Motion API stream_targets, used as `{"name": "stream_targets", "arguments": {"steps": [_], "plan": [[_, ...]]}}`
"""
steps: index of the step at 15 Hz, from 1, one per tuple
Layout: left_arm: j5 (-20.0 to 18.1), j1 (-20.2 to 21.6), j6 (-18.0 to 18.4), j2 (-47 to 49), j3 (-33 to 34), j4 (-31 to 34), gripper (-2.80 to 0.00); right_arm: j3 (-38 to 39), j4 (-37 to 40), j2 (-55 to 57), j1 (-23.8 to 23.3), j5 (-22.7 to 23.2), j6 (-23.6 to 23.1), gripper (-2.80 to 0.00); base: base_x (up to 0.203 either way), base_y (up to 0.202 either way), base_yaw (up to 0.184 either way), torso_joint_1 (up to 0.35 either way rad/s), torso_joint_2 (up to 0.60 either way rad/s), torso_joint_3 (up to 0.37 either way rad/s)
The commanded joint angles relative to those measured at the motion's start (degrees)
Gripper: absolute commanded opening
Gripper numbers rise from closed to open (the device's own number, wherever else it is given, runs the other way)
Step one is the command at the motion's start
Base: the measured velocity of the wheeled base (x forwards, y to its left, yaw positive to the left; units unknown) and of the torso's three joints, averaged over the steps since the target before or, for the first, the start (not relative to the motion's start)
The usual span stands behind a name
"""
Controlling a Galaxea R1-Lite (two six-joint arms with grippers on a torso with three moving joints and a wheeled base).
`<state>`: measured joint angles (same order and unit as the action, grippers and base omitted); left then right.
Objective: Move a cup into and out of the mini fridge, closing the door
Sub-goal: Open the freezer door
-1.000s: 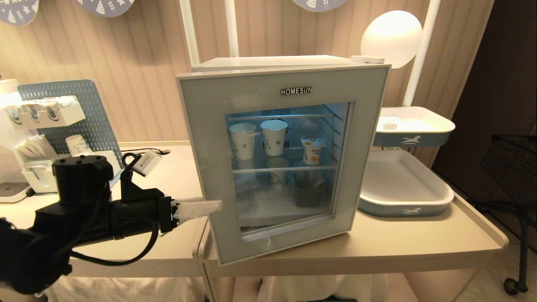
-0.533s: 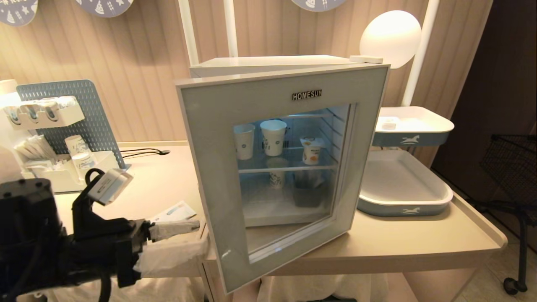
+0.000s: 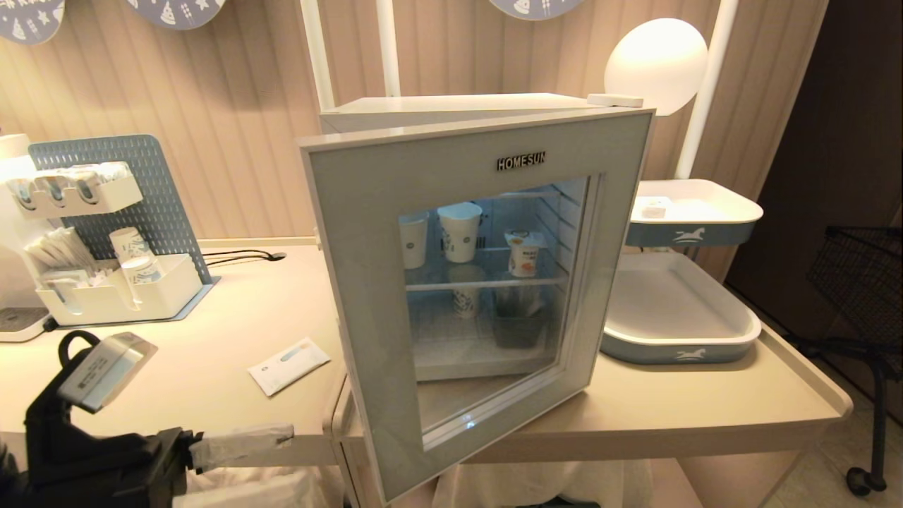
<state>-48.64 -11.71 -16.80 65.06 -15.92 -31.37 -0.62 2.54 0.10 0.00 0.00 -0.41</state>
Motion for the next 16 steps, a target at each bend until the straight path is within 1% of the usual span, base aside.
{"name": "stream_targets", "arguments": {"steps": [1, 3, 6, 8, 10, 12, 13, 16], "plan": [[1.61, 0.34, 0.0, 2.15, -0.69, -0.22, -2.8, 0.01, 0.01, 0.08, 0.0, 0.0, -0.02, -2.8, 0.0, 0.0, 0.0, 0.0, 0.0, 0.0], [5.24, 0.8, 0.03, 7.42, -2.21, -0.26, -2.8, 0.01, 0.01, 0.08, 0.0, 0.0, -0.02, -2.8, 0.0, 0.0, 0.0, 0.0, 0.0, 0.0], [11.09, 1.85, 0.05, 19.18, -6.37, -0.66, -2.8, 0.01, 0.01, 0.08, 0.0, 0.0, -0.02, -2.8, 0.0, 0.0, 0.0, 0.0, 0.0, 0.0], [14.23, 2.19, 0.03, 27.16, -11.12, -0.91, -2.8, 0.01, 0.01, 0.08, 0.0, 0.0, -0.02, -2.8, 0.0, 0.0, 0.0, 0.0, 0.0, 0.0], [16.83, 1.9, 0.03, 33.92, -17.64, -1.0, -2.8, 0.01, 0.01, 0.08, 0.0, 0.0, -0.02, -2.8, 0.0, 0.0, 0.0, 0.0, 0.0, 0.0], [18.41, 0.08, 0.04, 38.7, -23.3, -0.98, -2.8, 0.01, 0.01, 0.08, 0.0, 0.0, 0.01, -2.8, 0.0, 0.0, 0.0, 0.0, 0.0, 0.0], [18.94, -1.59, 0.08, 39.95, -25.08, -0.9, -2.8, 0.01, 0.01, 0.08, 0.0, 0.0, -0.02, -2.8, 0.0, 0.0, 0.0, 0.0, 0.0, 0.0], [19.44, -6.44, 0.09, 40.7, -26.73, -0.37, -2.8, 0.01, 0.01, 0.08, 0.0, 0.0, 0.06, -2.8, 0.0, 0.0, 0.0, 0.0, 0.0, 0.0]]}}
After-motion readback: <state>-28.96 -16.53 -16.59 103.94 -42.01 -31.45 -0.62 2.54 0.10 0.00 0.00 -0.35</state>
